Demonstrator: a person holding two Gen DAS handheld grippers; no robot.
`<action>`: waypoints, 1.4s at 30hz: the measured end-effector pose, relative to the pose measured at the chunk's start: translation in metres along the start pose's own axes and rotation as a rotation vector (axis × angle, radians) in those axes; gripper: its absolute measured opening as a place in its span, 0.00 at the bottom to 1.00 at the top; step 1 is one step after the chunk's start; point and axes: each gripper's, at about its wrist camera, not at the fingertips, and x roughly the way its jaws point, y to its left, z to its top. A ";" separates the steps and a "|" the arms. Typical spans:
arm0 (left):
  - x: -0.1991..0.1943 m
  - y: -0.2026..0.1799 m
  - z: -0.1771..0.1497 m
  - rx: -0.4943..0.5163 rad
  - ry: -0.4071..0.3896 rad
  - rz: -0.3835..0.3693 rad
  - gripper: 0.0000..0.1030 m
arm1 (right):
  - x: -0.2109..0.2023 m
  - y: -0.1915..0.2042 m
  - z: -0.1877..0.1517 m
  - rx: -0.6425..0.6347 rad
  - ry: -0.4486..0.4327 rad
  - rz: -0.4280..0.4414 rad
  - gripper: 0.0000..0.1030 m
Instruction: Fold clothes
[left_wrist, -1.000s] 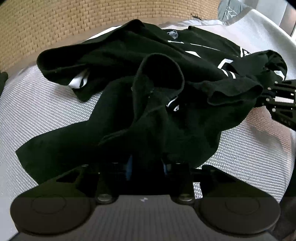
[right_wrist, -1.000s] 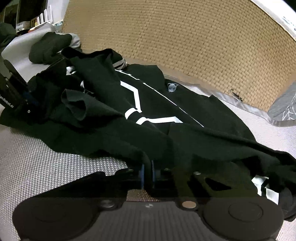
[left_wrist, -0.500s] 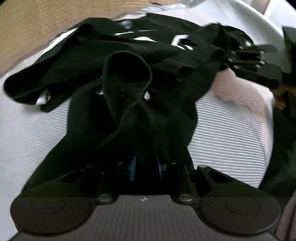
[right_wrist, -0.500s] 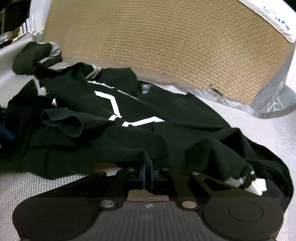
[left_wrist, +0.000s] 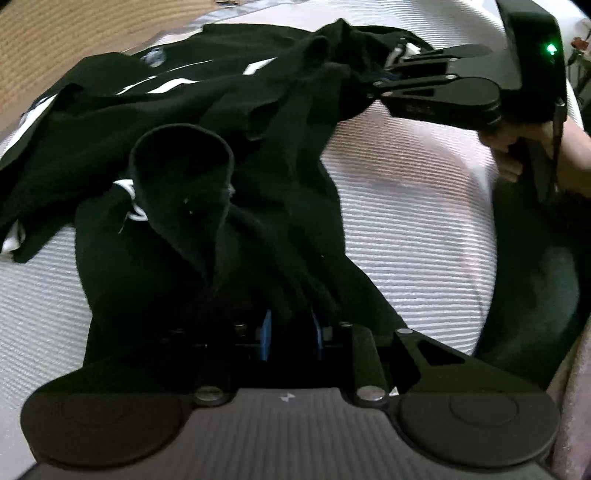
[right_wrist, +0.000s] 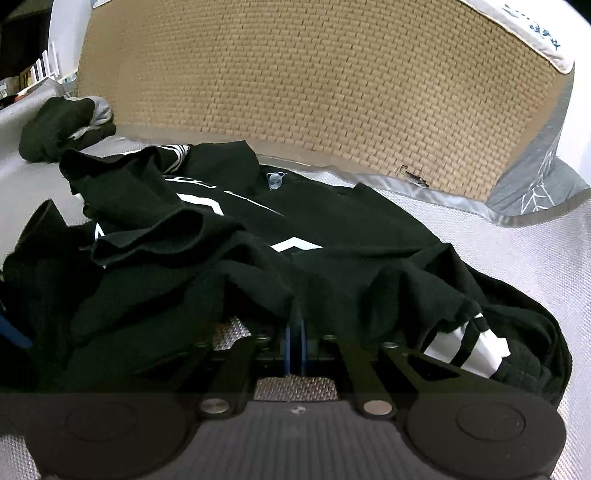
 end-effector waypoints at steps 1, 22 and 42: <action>0.001 -0.003 0.000 0.007 -0.001 -0.002 0.23 | -0.002 0.000 0.000 0.003 0.002 0.006 0.07; 0.008 -0.042 -0.013 0.074 -0.031 -0.033 0.23 | -0.043 0.057 -0.006 -0.163 -0.040 0.204 0.11; -0.035 -0.025 -0.030 0.040 -0.043 -0.066 0.27 | -0.055 0.085 -0.009 -0.171 -0.094 0.318 0.27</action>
